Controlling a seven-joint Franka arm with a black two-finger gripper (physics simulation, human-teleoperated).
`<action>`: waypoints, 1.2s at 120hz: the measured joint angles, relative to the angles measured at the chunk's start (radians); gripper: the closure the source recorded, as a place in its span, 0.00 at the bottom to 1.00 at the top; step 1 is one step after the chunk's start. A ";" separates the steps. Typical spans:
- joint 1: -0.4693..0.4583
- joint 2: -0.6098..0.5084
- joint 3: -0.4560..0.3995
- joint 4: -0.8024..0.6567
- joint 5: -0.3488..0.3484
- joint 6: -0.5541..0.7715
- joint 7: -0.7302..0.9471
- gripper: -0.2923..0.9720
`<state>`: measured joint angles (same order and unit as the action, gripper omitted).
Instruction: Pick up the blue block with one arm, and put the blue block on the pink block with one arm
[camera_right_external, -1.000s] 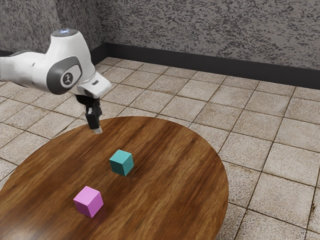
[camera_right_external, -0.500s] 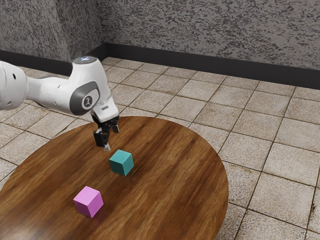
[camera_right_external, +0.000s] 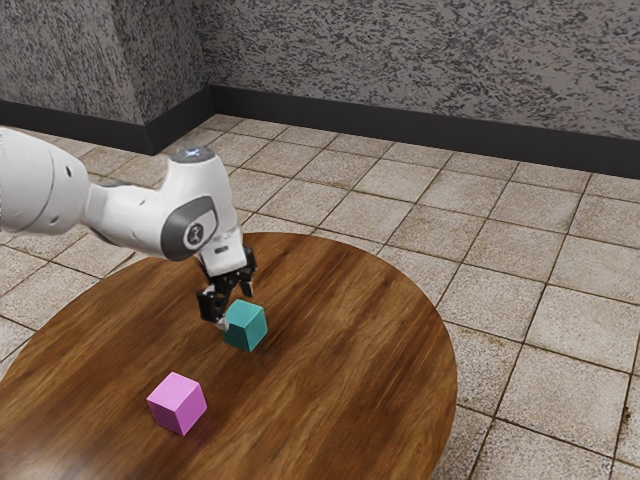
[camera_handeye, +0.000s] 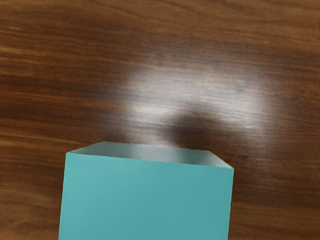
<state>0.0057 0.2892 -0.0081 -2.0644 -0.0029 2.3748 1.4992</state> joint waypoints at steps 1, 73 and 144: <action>0.000 0.002 -0.001 0.000 0.000 0.001 0.002 0.23; 0.004 0.091 -0.005 0.031 -0.011 0.066 0.059 0.46; 0.007 -0.595 0.052 -0.379 -0.066 -0.065 0.068 0.56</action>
<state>0.0131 -0.3055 0.0437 -2.4431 -0.0687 2.3098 1.5676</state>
